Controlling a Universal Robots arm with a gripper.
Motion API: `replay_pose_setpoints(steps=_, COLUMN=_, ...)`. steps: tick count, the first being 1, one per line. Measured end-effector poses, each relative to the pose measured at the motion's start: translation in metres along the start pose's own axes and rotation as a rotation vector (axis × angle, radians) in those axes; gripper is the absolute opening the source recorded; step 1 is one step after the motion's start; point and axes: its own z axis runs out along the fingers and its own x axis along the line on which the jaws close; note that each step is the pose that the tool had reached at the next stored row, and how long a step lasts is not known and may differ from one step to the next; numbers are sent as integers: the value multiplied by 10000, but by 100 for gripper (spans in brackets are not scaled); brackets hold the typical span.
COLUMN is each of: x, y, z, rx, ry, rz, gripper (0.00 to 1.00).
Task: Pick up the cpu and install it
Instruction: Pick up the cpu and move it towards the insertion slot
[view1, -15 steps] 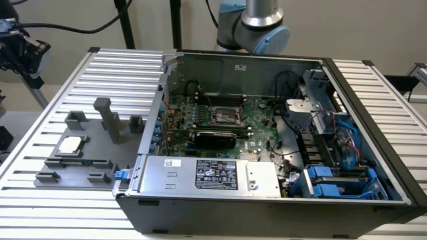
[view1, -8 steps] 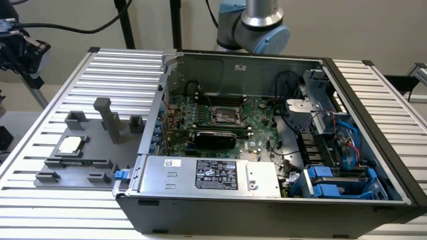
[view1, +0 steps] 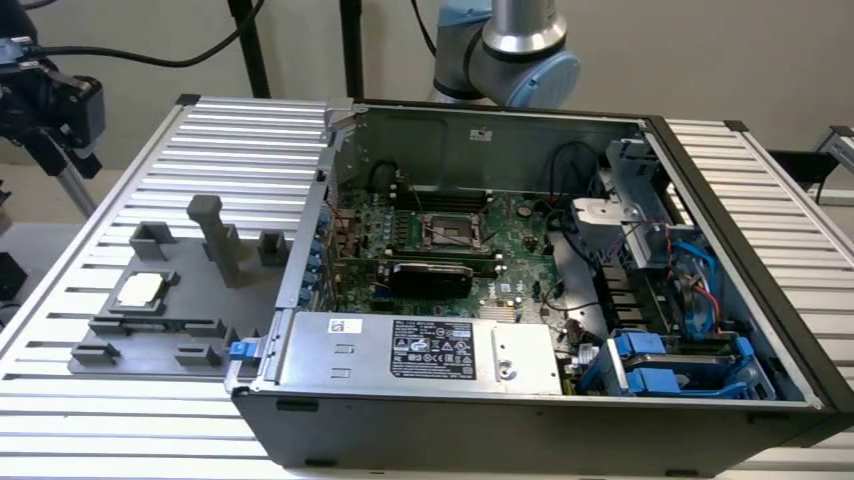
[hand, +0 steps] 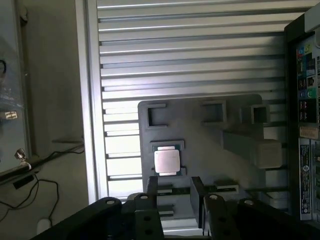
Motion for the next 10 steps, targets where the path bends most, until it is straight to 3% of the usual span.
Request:
replay_pose_setpoints(steps=1, x=0, y=0, z=0, rx=0, ry=0, rz=0, gripper=42)
replay_pose_setpoints(steps=8, x=0, y=-1, z=23, rx=0, ry=0, rz=-1, gripper=71)
replay_pose_setpoints(steps=10, x=1, y=-6, z=57, rx=2, ry=2, rz=1, gripper=71)
